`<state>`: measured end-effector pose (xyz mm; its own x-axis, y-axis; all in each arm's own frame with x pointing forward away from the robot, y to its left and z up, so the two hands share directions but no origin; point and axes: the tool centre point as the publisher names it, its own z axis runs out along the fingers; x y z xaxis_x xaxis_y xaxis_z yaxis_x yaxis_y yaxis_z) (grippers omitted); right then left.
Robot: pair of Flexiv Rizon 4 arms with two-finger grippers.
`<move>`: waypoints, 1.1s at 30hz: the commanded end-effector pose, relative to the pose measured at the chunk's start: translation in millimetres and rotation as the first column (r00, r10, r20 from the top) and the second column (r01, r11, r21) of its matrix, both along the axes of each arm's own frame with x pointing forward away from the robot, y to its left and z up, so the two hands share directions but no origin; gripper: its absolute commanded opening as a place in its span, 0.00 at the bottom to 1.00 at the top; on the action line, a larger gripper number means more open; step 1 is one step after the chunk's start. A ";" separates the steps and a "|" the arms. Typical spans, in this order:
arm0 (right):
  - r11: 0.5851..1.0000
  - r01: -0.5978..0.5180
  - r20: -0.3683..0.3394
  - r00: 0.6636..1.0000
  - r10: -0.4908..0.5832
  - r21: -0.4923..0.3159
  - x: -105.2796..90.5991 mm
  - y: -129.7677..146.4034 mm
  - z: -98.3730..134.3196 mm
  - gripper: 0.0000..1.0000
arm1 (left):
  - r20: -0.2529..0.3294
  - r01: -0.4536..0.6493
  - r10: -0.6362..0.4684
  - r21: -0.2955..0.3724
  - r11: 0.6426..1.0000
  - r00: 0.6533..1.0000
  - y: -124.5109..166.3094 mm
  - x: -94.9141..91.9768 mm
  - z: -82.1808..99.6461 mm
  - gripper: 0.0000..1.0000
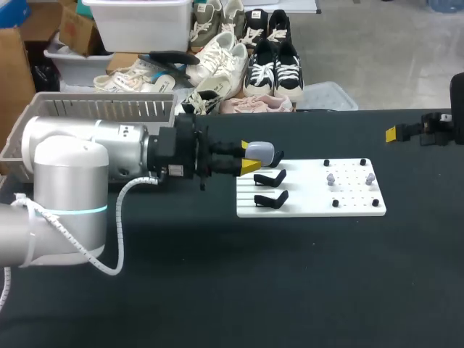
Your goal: Pick up each earbud case from the left stands, insert the matching earbuds, close the lid, and place the case in the box.
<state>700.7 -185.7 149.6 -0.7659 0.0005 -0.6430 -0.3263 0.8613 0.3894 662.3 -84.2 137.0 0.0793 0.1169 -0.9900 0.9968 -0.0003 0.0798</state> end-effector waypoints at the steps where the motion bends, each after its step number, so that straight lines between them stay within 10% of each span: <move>1: 1.000 -0.004 -0.001 1.000 0.004 0.002 0.6 -1.1 -0.2 1.00 | 0.006 -0.033 0.033 -0.004 0.999 0.999 -0.6 -2.6 -0.3 0.00; 33: 1.000 -0.009 0.004 1.000 0.009 0.013 -2.8 -0.7 1.2 1.00 | -0.019 0.087 -0.089 -0.086 0.992 0.996 -47.5 -5.6 -11.6 0.00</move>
